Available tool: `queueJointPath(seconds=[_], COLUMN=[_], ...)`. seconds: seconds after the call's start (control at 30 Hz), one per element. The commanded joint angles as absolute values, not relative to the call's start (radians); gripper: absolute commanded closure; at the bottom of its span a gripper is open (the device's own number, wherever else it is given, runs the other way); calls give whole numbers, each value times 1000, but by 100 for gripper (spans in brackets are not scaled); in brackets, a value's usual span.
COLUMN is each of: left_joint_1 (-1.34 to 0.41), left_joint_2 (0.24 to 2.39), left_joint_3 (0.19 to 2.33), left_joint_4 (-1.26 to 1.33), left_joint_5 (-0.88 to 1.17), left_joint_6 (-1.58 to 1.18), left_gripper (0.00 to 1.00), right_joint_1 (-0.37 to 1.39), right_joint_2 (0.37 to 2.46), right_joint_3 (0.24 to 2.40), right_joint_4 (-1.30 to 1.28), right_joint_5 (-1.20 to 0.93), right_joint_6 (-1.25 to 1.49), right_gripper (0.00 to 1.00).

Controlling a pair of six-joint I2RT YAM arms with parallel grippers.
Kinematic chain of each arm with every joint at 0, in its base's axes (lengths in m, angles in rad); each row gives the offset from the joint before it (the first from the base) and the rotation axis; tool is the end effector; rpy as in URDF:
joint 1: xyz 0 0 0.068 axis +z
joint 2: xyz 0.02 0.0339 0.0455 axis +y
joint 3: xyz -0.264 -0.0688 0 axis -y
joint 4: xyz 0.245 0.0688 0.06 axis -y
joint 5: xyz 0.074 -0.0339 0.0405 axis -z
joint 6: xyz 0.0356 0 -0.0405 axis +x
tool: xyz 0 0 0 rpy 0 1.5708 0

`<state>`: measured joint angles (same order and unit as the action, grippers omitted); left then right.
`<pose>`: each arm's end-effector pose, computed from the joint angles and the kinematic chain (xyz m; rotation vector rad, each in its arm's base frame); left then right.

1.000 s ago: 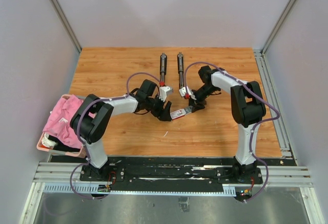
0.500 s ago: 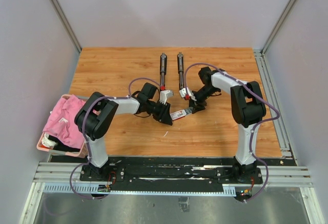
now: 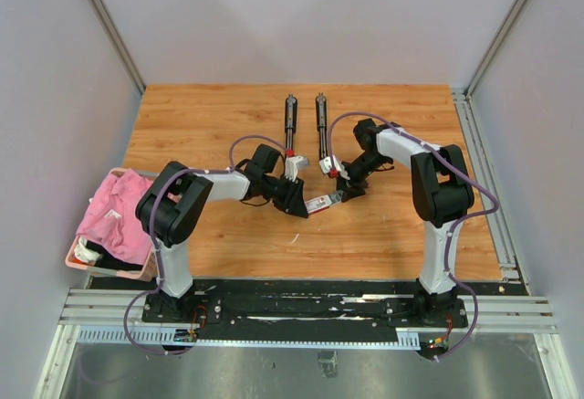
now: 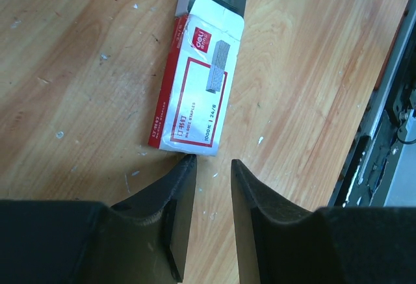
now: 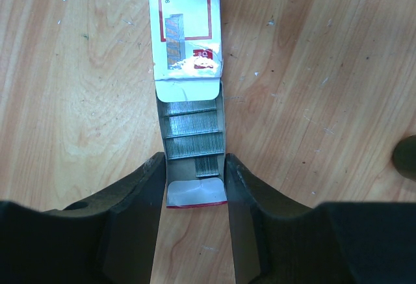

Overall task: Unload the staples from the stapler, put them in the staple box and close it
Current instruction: Close the staple box at the center of the board.

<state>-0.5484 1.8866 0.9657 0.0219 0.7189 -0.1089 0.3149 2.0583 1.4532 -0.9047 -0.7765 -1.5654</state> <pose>0.2956 -0.2081 0.1268 0.8619 2.3596 -1.1666 0.3587 0.1431 0.1575 -2.0589 1.4642 0.7927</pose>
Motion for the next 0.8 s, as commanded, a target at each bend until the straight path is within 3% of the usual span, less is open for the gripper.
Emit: queueJointPath(seconds=[0.0,0.77], left_joint_1=[-535,-535], left_joint_2=[1940,1980], left_joint_3=[973,979], left_joint_4=[9,51], left_joint_5=[649,677], left_joint_6=[-70,-92], left_gripper=[65,65], right_joint_1=[337,380], right_joint_2=[2031,2002], right_joint_3=[1445,1422], right_joint_4=[-916,-860], right_joint_5=[-784,-749], right_joint_6=[-1554,-1501], right_gripper=[59,60])
